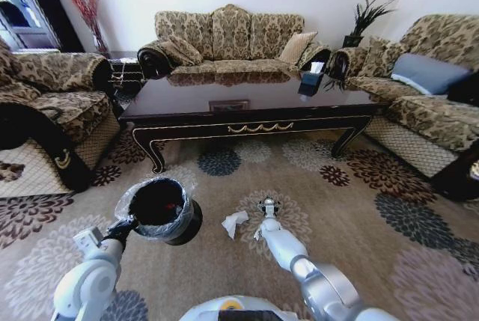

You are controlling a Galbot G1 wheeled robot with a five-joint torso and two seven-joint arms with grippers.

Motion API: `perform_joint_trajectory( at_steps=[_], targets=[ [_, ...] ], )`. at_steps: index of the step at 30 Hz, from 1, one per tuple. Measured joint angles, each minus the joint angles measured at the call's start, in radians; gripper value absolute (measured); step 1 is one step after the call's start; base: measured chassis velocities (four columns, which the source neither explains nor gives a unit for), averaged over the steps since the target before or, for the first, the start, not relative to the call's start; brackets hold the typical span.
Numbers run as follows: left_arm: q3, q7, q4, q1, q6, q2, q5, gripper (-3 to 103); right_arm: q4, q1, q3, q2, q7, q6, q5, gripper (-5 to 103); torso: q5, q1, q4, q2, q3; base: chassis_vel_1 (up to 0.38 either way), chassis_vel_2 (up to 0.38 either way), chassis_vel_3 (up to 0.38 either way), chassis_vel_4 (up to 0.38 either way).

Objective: Move to the front of the table and pick up the trash from the floor, then place it into the trash bin.

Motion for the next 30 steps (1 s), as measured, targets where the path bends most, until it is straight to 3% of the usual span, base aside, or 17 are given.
perform_joint_trajectory(
  at_steps=[2,3,7,15,17,21,30],
  targets=[
    [0.000,0.000,-0.001,0.001,0.000,-0.001,0.000,3,-0.007,0.001,0.007,0.002,-0.004,0.001,-0.005,98,0.0000,0.000,0.0000,0.000,0.000,0.000,0.000,0.000,0.000],
    [0.001,0.000,-0.001,0.001,0.000,-0.001,0.001,3,-0.014,0.002,0.013,0.004,-0.009,0.002,-0.011,88,0.0000,0.000,0.0000,0.000,0.000,0.000,0.000,0.000,0.000],
    [0.001,0.000,0.000,0.001,-0.001,-0.001,0.001,3,-0.022,0.004,0.016,0.006,-0.012,0.002,-0.017,83,0.0000,0.000,0.0000,0.000,0.000,0.000,0.000,0.000,0.000],
    [0.004,0.000,0.010,-0.007,-0.001,0.002,0.001,3,-0.050,0.014,0.034,0.009,-0.014,0.005,-0.059,51,0.0000,0.000,0.0000,0.000,0.000,0.000,0.000,0.000,0.000],
    [0.004,0.000,0.012,-0.009,-0.001,0.002,0.001,3,-0.051,0.015,0.035,0.009,-0.015,0.005,-0.061,51,0.0000,0.000,0.0000,0.000,0.000,0.000,0.000,0.000,0.000],
    [0.009,0.001,0.021,-0.016,-0.001,0.003,0.001,3,-0.053,0.017,0.039,0.010,-0.015,0.007,-0.066,39,0.0000,0.000,0.0001,0.000,0.000,0.000,0.000,0.000,0.000],
    [0.013,0.001,0.031,-0.027,-0.001,0.007,-0.001,3,0.021,0.001,0.030,-0.012,-0.006,0.006,-0.057,39,0.0000,0.000,-0.0001,0.000,0.000,0.000,0.000,0.000,0.000]
  ],
)
